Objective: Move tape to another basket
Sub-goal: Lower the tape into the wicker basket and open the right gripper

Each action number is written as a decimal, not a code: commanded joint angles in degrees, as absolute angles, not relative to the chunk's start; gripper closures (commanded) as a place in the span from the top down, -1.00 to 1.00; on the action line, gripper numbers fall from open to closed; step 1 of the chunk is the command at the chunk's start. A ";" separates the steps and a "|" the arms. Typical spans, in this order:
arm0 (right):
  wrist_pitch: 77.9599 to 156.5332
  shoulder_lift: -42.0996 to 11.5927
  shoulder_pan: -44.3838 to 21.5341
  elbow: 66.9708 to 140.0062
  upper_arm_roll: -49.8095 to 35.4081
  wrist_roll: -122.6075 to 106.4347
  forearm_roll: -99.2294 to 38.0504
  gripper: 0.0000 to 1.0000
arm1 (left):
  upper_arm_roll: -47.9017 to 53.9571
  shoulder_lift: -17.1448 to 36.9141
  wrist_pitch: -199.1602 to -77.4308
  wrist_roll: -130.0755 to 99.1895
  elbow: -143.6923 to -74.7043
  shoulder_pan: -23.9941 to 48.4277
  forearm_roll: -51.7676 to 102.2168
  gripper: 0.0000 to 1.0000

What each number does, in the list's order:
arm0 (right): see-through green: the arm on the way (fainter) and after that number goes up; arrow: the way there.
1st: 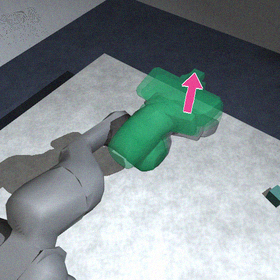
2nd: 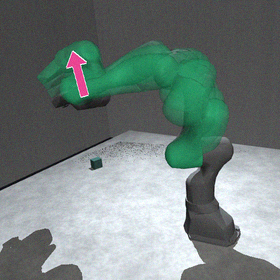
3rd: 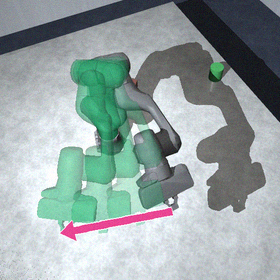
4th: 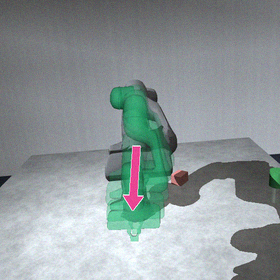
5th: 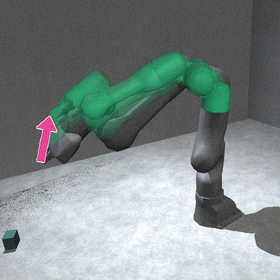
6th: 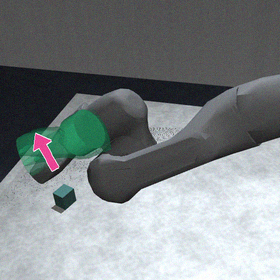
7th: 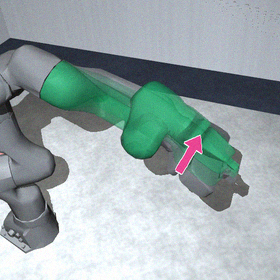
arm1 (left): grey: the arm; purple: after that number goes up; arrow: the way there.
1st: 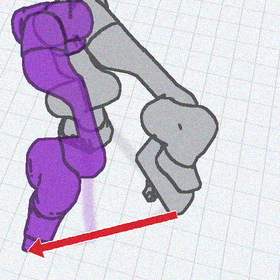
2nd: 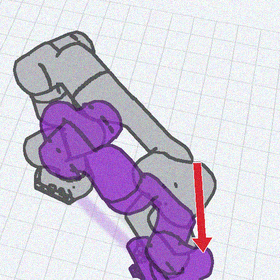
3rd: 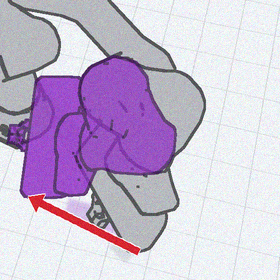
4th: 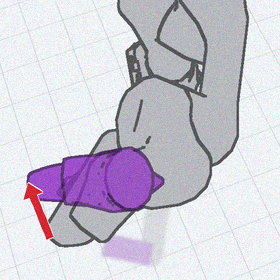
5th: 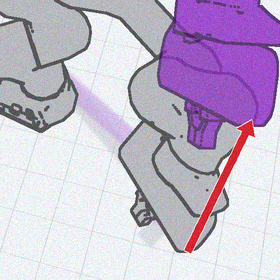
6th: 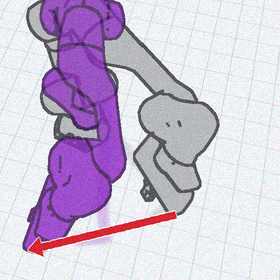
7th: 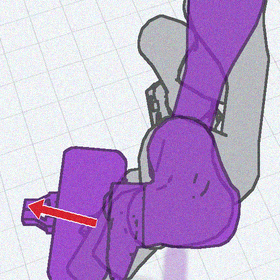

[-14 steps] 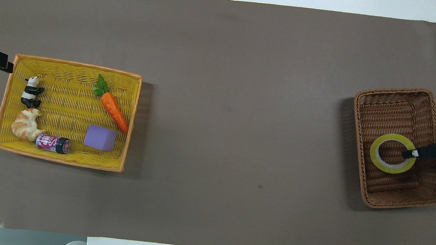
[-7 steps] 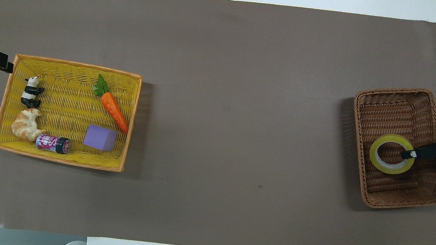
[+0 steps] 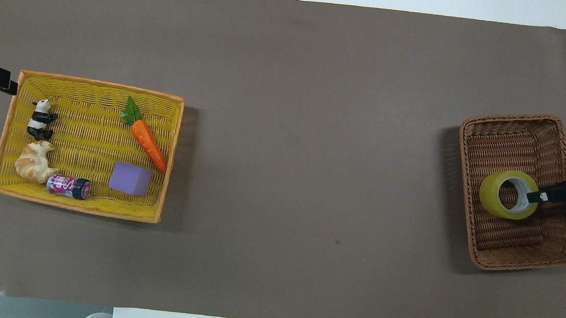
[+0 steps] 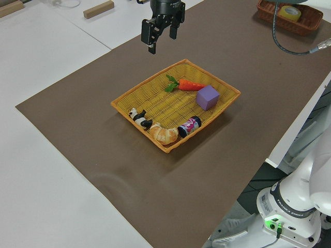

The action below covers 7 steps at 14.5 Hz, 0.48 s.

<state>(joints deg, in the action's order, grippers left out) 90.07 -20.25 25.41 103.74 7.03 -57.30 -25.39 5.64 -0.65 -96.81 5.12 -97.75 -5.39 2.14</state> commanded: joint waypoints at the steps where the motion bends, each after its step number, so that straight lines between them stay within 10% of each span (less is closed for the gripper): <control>1: 93.42 -14.70 21.03 103.62 6.77 -57.57 -19.10 0.99 | 5.98 -2.11 -96.50 5.80 -99.14 -5.80 1.14 0.99; 7: 94.31 -5.46 13.90 102.84 6.07 -44.76 -12.92 0.99 | 5.98 -2.11 -96.50 5.80 -99.05 -5.80 1.14 0.99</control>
